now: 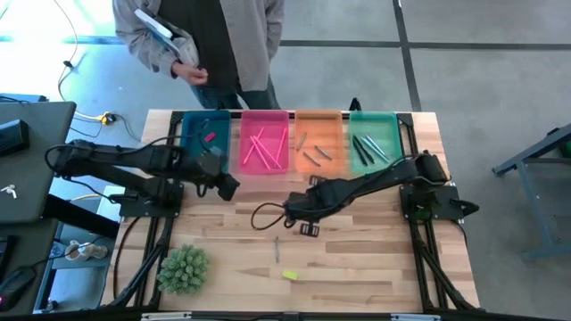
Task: Sort crayons/erasers/pens/pencils in bins
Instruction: Put the gray crayon into the orange bin
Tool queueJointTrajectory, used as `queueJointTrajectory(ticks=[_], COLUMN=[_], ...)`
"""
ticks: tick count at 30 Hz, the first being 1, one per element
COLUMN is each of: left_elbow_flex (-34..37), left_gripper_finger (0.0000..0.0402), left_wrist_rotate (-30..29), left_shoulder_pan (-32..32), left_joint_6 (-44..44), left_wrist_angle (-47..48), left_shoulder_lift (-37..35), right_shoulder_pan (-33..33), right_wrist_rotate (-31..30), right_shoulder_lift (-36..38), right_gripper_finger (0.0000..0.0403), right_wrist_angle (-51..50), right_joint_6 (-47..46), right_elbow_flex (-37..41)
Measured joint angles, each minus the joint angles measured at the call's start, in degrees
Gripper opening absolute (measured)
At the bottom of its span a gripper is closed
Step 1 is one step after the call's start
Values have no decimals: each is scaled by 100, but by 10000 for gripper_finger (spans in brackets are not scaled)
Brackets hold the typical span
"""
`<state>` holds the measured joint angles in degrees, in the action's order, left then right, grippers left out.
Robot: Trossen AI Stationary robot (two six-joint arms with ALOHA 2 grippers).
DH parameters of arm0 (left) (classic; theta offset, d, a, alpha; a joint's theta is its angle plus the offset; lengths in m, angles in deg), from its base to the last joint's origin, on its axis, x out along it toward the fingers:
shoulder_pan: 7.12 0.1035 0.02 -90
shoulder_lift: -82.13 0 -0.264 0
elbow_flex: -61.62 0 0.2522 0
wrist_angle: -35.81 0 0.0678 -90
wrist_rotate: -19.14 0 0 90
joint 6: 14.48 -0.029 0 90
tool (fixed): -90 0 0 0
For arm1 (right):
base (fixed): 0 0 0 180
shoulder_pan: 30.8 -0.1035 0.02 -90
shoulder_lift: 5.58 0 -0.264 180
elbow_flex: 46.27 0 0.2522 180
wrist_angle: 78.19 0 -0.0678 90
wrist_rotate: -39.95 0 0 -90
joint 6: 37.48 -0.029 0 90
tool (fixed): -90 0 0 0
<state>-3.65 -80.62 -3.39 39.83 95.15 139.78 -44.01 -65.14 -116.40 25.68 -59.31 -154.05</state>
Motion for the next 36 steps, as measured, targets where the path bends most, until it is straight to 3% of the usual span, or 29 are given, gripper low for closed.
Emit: queueJointTrajectory(ticks=[7, 16, 25, 36], left_elbow_flex=[0, -10, -886, -2011], left_gripper_finger=[165, 165, 165, 165], left_wrist_rotate=[-144, -185, -634, -949], left_shoulder_pan=[-646, -883, -879, -913], left_joint_6=[367, 581, 389, 554], left_wrist_angle=[-1025, -2221, -2100, -832], left_shoulder_lift=[489, 851, 1144, 1923], right_shoulder_pan=[-4, 7, 7, 7], right_wrist_rotate=[-214, -202, -259, -295], right_shoulder_lift=[482, 2183, 3432, 3583], right_gripper_finger=[128, 128, 128, 128], right_wrist_angle=[-140, 740, 979, 846], right_joint_6=[236, -211, -667, -511], right_elbow_flex=[230, 2181, 3150, 3412])
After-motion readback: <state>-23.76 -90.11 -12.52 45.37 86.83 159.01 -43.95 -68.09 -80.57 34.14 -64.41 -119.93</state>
